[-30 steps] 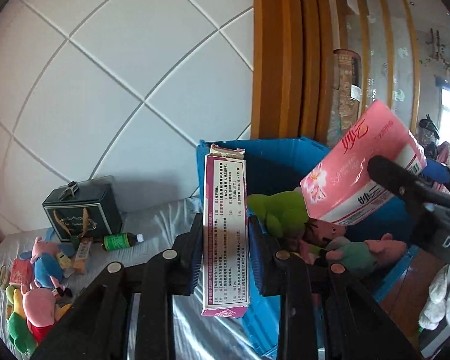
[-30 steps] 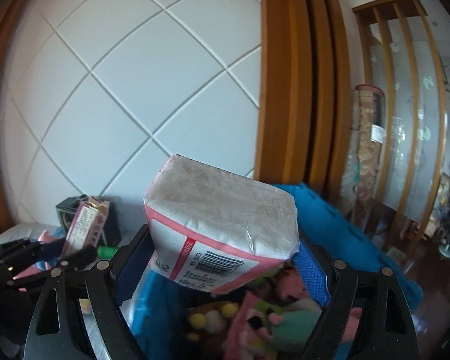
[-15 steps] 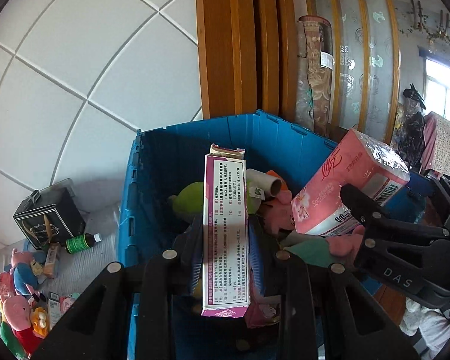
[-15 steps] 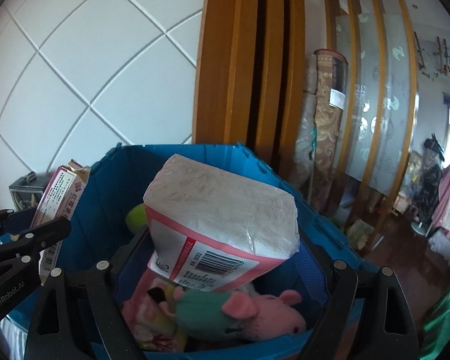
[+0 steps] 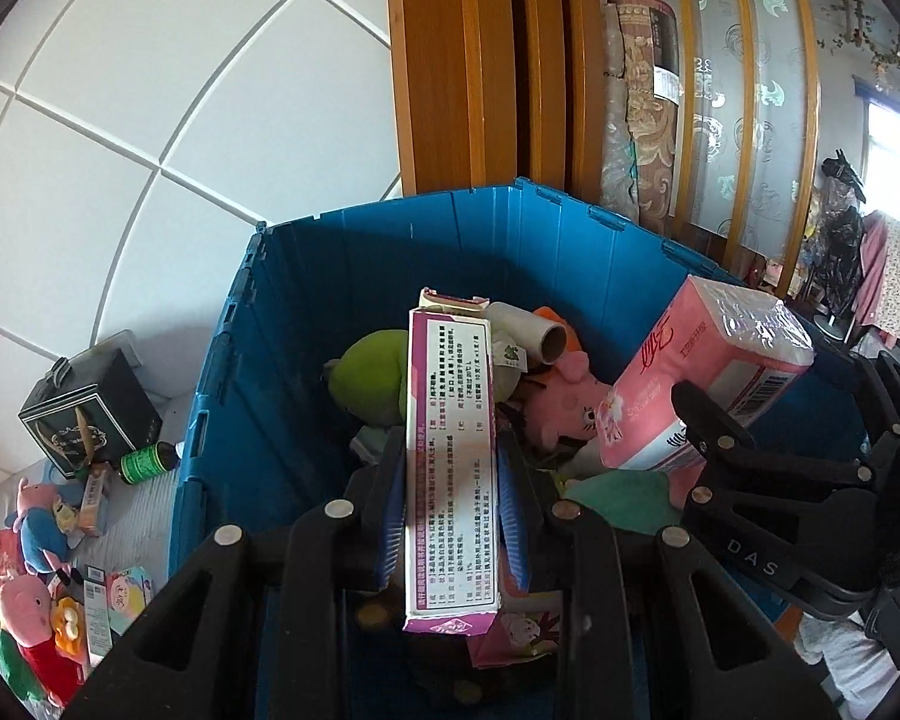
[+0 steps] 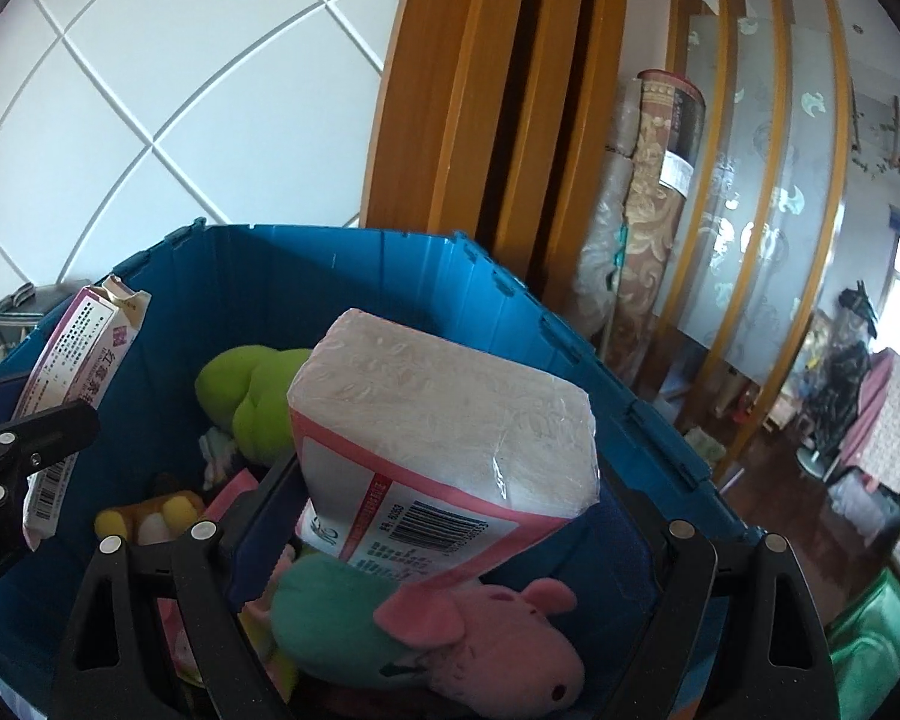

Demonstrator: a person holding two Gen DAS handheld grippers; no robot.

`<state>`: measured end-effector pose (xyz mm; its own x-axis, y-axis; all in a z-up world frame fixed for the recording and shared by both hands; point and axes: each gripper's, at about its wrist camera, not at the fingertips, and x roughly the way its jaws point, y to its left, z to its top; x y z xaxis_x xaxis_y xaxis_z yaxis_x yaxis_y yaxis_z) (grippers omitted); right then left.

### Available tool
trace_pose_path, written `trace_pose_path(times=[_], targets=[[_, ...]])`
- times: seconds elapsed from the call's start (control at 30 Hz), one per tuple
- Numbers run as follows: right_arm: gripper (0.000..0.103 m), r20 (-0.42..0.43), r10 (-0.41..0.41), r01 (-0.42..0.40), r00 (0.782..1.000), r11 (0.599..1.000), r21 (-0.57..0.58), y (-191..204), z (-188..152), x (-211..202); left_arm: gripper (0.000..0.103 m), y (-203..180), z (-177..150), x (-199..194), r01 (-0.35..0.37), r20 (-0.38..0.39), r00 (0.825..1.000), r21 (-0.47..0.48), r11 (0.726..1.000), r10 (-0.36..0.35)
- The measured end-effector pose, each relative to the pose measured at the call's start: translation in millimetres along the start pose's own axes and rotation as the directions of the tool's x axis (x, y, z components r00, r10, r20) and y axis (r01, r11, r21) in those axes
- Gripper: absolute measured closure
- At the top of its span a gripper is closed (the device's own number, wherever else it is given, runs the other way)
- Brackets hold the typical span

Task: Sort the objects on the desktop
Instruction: 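Lower both items into the crate and open both grippers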

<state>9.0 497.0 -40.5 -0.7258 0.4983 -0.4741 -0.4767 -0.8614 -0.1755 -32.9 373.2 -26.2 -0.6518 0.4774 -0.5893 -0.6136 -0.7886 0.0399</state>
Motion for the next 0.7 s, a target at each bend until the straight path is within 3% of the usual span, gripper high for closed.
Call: trace_pose_path(times=[0.1, 0.17, 0.23, 0.3, 0.5, 0.7], targets=[[0.012, 0.0, 0.007, -0.007, 1.0, 1.0, 0.001, -2.2, -0.4, 2.1, 0.072, -0.5, -0.3, 2.7, -0.017, -0.022, 1.0, -0.008, 1.0, 0.017], [0.01, 0.002, 0.009, -0.009, 1.0, 1.0, 0.0, -1.9, -0.8, 1.2, 0.058, 1.2, -0.6, 1.5, -0.022, -0.02, 1.0, -0.02, 1.0, 0.021], [0.007, 0.011, 0.007, -0.007, 1.0, 1.0, 0.0, -2.4, -1.3, -0.1, 0.035, 3.6, -0.8, -2.0, -0.027, -0.002, 1.0, -0.03, 0.999, 0.027], [0.002, 0.023, -0.001, 0.001, 1.0, 1.0, -0.005, -3.2, -1.8, -2.8, 0.028, 5.0, -1.6, -7.6, -0.039, 0.018, 0.999, -0.031, 0.999, 0.039], [0.0, 0.066, -0.006, 0.006, 0.998, 1.0, -0.002, -5.5, 1.6, -19.3, 0.028, 21.6, -4.5, -32.1, -0.039, 0.073, 0.996, -0.076, 0.996, 0.044], [0.0, 0.132, 0.008, -0.007, 0.991, 1.0, -0.009, 4.3, 6.0, -46.2, 0.026, 40.6, -13.1, -68.2, -0.085, 0.158, 0.982, -0.098, 0.992, 0.1]])
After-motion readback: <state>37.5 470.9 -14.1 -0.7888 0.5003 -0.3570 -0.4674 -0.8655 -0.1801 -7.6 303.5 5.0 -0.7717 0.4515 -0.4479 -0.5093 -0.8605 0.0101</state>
